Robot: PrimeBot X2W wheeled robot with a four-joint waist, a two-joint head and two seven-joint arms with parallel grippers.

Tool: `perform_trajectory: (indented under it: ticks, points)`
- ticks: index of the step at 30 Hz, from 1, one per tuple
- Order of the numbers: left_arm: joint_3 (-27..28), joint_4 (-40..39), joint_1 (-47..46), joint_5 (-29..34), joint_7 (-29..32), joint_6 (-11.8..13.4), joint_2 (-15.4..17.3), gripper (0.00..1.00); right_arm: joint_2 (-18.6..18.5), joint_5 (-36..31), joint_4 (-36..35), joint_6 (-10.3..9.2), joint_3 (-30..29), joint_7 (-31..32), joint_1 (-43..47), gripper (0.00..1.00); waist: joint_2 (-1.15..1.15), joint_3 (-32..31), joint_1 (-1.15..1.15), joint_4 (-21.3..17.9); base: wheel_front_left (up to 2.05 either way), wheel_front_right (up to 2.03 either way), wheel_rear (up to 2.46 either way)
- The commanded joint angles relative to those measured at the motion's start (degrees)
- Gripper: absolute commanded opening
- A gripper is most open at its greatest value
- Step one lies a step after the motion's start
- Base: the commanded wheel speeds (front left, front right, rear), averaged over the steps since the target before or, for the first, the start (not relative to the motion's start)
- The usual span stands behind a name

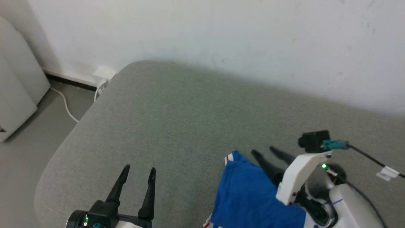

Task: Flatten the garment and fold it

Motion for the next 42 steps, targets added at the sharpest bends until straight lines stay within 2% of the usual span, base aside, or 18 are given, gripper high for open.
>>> perform_trajectory:
  ticks: [1,7,13,19,25,29,36,39,42]
  points:
    - [0.07,-0.14,0.16,-0.02,-0.28,-0.34,-0.17,1.0,-1.73,-1.93,-0.84,-0.03,0.08,-2.66,-1.5,1.0,-0.01,-1.59,0.0,-2.61,0.0,0.0,0.0]
    - [-0.06,-0.04,0.8,-0.31,-0.28,-0.31,-0.17,1.0,-10.66,-13.39,-2.37,-0.03,2.02,-14.32,-3.61,1.0,-0.01,-2.83,0.0,-6.91,0.0,0.0,0.0]
    - [0.65,-0.54,1.12,-2.46,-0.28,0.13,-0.17,1.0,-14.39,-20.48,-3.31,-0.03,-2.44,-24.24,-1.6,1.0,-0.01,-2.97,0.0,-10.59,0.0,0.0,0.0]
    - [1.02,-0.34,0.39,-3.54,-0.28,0.17,-0.17,1.0,-12.07,-23.38,-8.07,-0.03,-11.87,-31.05,5.29,1.0,-0.01,-1.87,0.0,-12.82,0.0,0.0,0.0]
    - [0.5,0.81,-0.93,-2.27,-0.28,0.02,-0.17,1.0,-8.22,-25.65,-16.23,-0.03,-17.62,-33.8,14.95,1.0,-0.01,-0.76,0.0,-14.04,0.0,0.0,0.0]
    - [0.15,1.42,-1.6,-1.47,-0.28,-0.08,-0.16,1.0,-6.17,-27.24,-19.02,-0.03,-18.23,-34.03,19.66,1.0,-0.01,0.16,0.0,-14.83,0.0,0.0,0.0]
    - [-0.33,2.22,-2.47,-0.74,-0.28,-0.23,-0.17,1.0,-5.35,-29.47,-19.77,-0.03,-18.96,-33.52,21.44,1.0,-0.01,1.15,0.0,-15.51,0.0,0.0,0.0]
    - [-0.6,2.43,-2.78,-0.34,-0.28,-0.28,-0.17,1.0,-5.11,-27.83,-19.83,-0.03,-18.84,-31.97,21.76,1.0,-0.01,1.46,0.0,-15.48,0.0,0.0,0.0]
    - [-0.9,2.47,-3.25,-0.08,-0.28,-0.32,-0.17,1.0,-5.86,-22.63,-20.23,-0.03,-17.09,-27.98,22.52,1.0,-0.01,2.02,0.0,-15.2,0.0,0.0,0.0]
